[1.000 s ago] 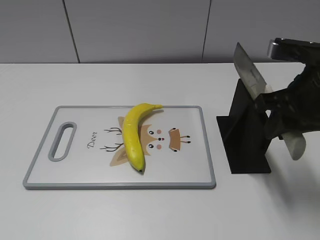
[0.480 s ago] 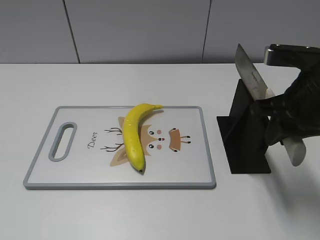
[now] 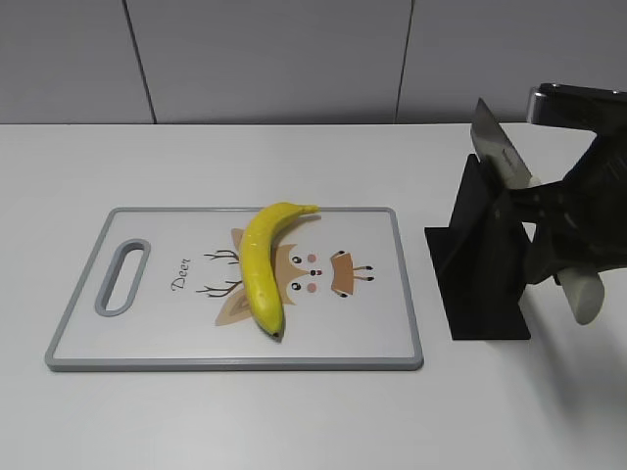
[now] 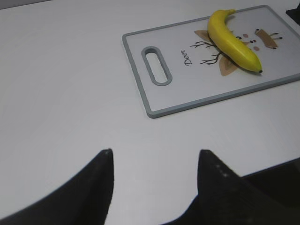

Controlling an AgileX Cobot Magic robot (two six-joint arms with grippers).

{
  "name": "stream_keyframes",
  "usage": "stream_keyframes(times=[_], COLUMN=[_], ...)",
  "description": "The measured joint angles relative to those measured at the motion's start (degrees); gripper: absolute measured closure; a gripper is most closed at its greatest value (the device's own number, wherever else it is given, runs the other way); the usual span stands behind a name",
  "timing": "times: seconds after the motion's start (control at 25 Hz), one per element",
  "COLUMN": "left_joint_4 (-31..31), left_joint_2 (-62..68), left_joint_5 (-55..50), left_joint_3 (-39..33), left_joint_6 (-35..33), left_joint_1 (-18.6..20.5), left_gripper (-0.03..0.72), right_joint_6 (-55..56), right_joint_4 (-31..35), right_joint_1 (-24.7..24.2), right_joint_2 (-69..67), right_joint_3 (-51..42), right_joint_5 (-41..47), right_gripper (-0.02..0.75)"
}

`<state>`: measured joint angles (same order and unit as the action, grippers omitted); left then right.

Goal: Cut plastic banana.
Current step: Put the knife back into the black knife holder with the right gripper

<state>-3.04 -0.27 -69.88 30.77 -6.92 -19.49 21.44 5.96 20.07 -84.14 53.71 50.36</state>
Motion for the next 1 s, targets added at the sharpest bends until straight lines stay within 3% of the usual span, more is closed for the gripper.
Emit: stream_keyframes(times=[0.56,1.0], left_joint_4=[0.0,-2.8], left_joint_2=[0.0,0.0], left_joint_5=[0.6,7.0], left_joint_3=[0.0,-2.4], left_joint_6=[0.0,0.0], left_joint_1=[0.0,0.0], left_gripper=[0.136,0.136], right_joint_6=[0.8,0.5], right_joint_4=[-0.2,-0.3], right_joint_1=[0.0,0.0], right_joint_2=[0.2,-5.2], right_joint_3=[0.0,0.0], right_joint_5=[-1.5,-3.2], right_gripper=[0.559,0.559])
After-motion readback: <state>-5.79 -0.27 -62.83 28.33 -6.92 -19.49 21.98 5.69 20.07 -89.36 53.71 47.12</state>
